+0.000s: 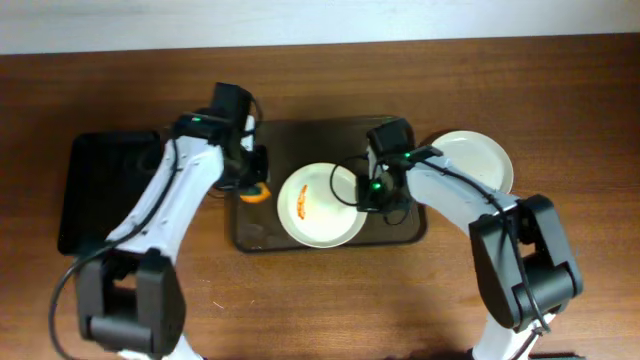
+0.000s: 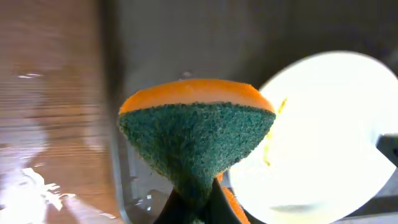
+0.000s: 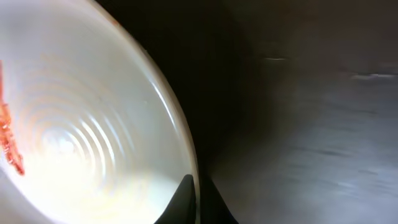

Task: Clean dirty plates on tray and stack at the side
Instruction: 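Pull the front-right plate forward with the right gripper and scrub it with the sponge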

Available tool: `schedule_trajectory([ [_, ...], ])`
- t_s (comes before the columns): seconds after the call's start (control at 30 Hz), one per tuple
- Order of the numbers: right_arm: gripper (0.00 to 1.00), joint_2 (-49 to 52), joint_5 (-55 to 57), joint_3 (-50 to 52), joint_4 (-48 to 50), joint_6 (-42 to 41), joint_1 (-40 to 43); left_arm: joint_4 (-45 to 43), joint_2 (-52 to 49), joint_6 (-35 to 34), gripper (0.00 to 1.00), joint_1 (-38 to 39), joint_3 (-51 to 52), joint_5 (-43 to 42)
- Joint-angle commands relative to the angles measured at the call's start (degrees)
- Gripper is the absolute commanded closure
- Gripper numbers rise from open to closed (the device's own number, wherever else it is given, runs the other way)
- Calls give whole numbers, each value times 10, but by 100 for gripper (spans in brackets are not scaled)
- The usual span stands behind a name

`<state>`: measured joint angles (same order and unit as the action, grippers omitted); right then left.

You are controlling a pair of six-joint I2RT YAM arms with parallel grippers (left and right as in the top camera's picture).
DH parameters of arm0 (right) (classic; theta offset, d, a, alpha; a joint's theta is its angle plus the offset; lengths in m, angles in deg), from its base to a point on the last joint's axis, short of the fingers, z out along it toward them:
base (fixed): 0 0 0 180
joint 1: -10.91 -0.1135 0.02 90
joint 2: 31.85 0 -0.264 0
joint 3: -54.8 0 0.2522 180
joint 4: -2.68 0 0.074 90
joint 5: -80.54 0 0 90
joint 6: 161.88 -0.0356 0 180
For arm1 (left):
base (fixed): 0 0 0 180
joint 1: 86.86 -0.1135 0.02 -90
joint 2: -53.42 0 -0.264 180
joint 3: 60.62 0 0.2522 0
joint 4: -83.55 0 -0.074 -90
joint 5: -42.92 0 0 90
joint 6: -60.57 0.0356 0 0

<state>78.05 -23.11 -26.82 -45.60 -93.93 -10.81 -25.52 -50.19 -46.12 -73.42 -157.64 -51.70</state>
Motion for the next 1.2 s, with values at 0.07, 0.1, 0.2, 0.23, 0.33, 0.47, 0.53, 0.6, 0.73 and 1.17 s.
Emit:
schedule_trajectory([
  [0.07,96,23,16,10,15,-98,-26,-45,-66,51,100,62,0,-96],
  [0.1,96,24,16,10,14,-101,-26,-49,-71,30,100,63,0,-96],
  [0.2,96,24,17,10,16,-128,-26,-75,-114,-6,100,70,0,-144],
  [0.23,96,24,21,10,16,-128,-26,-83,-132,-6,100,77,0,-164],
  [0.33,96,24,23,10,16,-128,-26,-97,-149,-6,100,105,0,-160],
  [0.47,96,24,23,10,16,-128,-26,-107,-158,-17,100,113,0,-35],
  [0.53,96,24,23,10,16,-128,-26,-106,-193,-17,100,113,0,22],
  [0.6,96,24,36,10,13,-128,-26,-62,-202,-17,100,112,-5,245],
  [0.73,96,24,38,10,13,-128,-26,64,-182,-41,100,111,-121,327],
  [1.17,96,24,38,10,10,-128,-26,-47,-177,-43,100,111,-4,247],
])
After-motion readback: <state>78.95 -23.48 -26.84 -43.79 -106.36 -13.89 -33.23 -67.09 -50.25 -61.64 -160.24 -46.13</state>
